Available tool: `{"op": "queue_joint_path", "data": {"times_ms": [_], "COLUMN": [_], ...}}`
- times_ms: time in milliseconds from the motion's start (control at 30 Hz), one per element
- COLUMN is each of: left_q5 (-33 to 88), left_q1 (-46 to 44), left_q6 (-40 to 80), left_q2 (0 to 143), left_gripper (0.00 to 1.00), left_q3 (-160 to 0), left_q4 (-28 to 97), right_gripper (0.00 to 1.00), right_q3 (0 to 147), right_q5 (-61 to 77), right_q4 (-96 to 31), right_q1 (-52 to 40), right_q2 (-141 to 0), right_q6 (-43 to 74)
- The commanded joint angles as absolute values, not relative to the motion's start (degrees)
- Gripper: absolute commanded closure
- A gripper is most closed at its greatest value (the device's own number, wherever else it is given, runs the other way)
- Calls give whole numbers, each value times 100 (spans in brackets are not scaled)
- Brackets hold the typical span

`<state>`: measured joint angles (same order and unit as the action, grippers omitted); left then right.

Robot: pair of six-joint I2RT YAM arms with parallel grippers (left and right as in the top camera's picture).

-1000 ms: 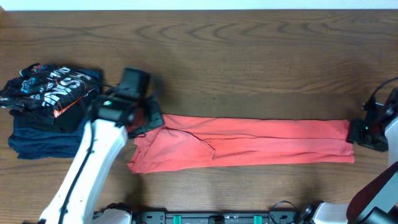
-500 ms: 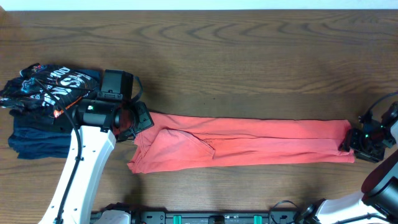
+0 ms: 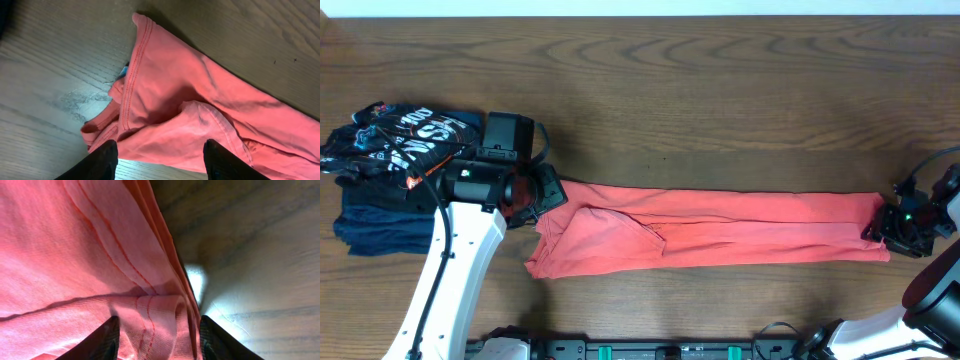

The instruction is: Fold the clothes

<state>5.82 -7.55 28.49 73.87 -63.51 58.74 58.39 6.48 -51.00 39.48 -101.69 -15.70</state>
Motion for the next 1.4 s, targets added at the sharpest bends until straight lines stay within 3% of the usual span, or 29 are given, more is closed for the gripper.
{"op": "queue_joint_path", "data": {"times_ms": [0,367,467,600,700,800,833,933,967,1000,1033,1167,1367], "left_q5": [574,574,574,574,574,574,574,574,574,574,574,572,574], "left_q1": [-729,-729,-729,-729,-729,-729,-729,-729,-729,-729,-729,-729,-729], "left_q6": [2812,2812,2812,2812,2812,2812,2812,2812,2812,2812,2812,2812,2812], "left_q2": [7367,7367,7367,7367,7367,7367,7367,7367,7367,7367,7367,7367,7367], "left_gripper": [43,43,43,43,43,43,43,43,43,43,43,43,43], "left_q3": [-6377,-6377,-6377,-6377,-6377,-6377,-6377,-6377,-6377,-6377,-6377,-6377,-6377], "left_q4": [5913,5911,5911,5911,5911,5911,5911,5911,5911,5911,5913,5911,5942], "right_gripper": [50,57,69,76,98,99,97,76,46,26,19,15,19], "right_q3": [5839,5837,5837,5837,5837,5837,5837,5839,5839,5841,5848,5966,5981], "right_q5": [779,928,1122,1118,1120,1107,1094,1004,832,657,447,255,493], "right_q4": [-5059,-4995,-5022,-5030,-5033,-5009,-4991,-4967,-4969,-4969,-4976,-4998,-4790], "right_q1": [3931,3931,3931,3931,3931,3931,3931,3931,3931,3931,3931,3931,3931], "right_q2": [-10230,-10235,-10235,-10235,-10235,-10235,-10235,-10235,-10232,-10232,-10232,-10232,-10235], "right_q6": [-1640,-1852,-2119,-2178,-2349,-2344,-2342,-2305,-2200,-2084,-1966,-1887,-1992]}}
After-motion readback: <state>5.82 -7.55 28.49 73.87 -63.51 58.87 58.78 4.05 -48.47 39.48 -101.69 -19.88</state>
